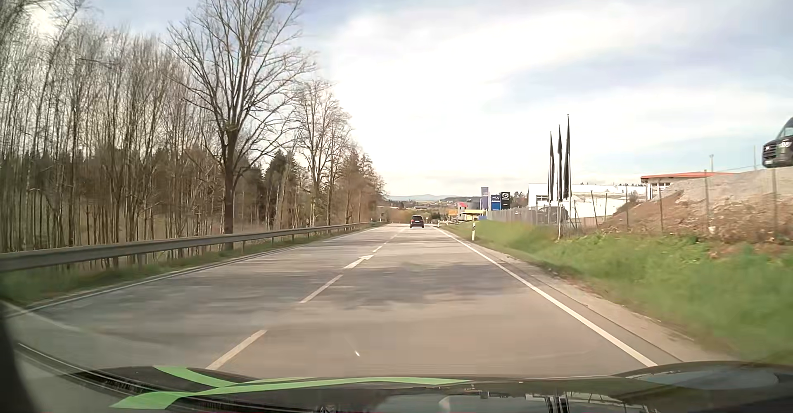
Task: Follow the waypoints while adhering to traffic rules and regulations
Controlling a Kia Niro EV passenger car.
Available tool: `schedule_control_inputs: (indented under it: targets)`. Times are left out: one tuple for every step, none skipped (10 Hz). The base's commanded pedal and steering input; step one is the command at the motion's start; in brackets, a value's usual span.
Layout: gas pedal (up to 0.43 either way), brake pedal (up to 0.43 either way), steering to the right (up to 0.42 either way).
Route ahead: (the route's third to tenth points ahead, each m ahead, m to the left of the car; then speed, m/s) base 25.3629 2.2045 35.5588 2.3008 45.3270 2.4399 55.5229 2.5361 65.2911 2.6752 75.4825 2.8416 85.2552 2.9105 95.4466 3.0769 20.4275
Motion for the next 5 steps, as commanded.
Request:
schedule_control_inputs:
  targets:
    - [0.157, 0.000, -0.004]
    - [0.150, 0.000, -0.004]
    - [0.130, 0.000, -0.004]
    - [0.130, 0.000, -0.004]
    - [0.118, 0.000, -0.004]
